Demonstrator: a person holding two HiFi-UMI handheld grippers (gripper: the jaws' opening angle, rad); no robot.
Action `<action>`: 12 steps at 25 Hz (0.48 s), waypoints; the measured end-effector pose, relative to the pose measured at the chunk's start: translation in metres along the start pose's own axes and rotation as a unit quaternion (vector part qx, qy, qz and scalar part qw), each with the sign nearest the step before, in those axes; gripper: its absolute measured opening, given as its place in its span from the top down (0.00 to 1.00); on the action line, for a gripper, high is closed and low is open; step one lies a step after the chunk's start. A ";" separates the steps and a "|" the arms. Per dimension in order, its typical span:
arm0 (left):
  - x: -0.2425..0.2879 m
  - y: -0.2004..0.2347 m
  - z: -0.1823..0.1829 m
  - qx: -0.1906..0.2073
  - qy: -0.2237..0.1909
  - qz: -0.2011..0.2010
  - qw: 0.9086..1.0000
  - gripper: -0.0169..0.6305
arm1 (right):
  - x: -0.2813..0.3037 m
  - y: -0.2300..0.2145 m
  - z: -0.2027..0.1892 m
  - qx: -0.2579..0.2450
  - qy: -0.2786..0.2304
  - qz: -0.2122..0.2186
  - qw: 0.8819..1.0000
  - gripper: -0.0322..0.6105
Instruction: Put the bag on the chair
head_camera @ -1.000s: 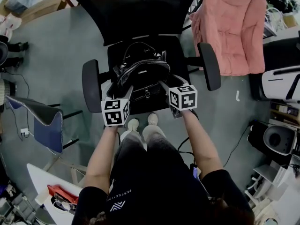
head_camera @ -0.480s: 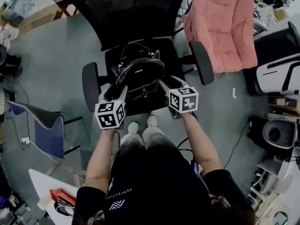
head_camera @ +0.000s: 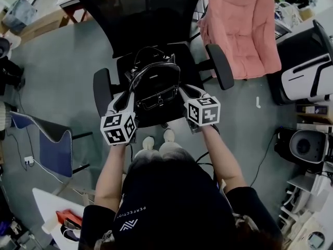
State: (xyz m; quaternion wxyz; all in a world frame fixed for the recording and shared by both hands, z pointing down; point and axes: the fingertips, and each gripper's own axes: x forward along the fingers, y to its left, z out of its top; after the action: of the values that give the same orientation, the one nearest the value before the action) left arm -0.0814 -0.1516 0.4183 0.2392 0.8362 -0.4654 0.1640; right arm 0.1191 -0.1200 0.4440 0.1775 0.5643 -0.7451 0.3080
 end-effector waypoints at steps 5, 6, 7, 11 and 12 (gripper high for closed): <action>-0.015 -0.001 0.012 0.008 -0.017 -0.001 1.000 0.90 | -0.011 0.012 0.002 -0.004 -0.002 -0.003 1.000 0.92; -0.017 -0.002 0.013 0.009 -0.018 -0.002 1.000 0.91 | -0.013 0.014 0.003 -0.005 -0.005 -0.003 1.000 0.92; -0.019 -0.002 0.014 0.011 -0.017 -0.003 1.000 0.91 | -0.015 0.016 0.004 -0.005 -0.009 -0.004 1.000 0.93; -0.026 -0.002 0.017 0.015 -0.014 -0.006 1.000 0.92 | -0.021 0.023 0.006 -0.012 -0.021 -0.009 1.000 0.95; -0.027 -0.002 0.016 0.015 -0.013 -0.006 1.000 0.93 | -0.022 0.024 0.006 -0.015 -0.022 -0.011 1.000 0.95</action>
State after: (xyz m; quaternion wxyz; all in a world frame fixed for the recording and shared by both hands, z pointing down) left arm -0.0924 -0.1410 0.3908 0.2219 0.8444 -0.4611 0.1584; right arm 0.1032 -0.1037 0.4202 0.1730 0.5761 -0.7472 0.2826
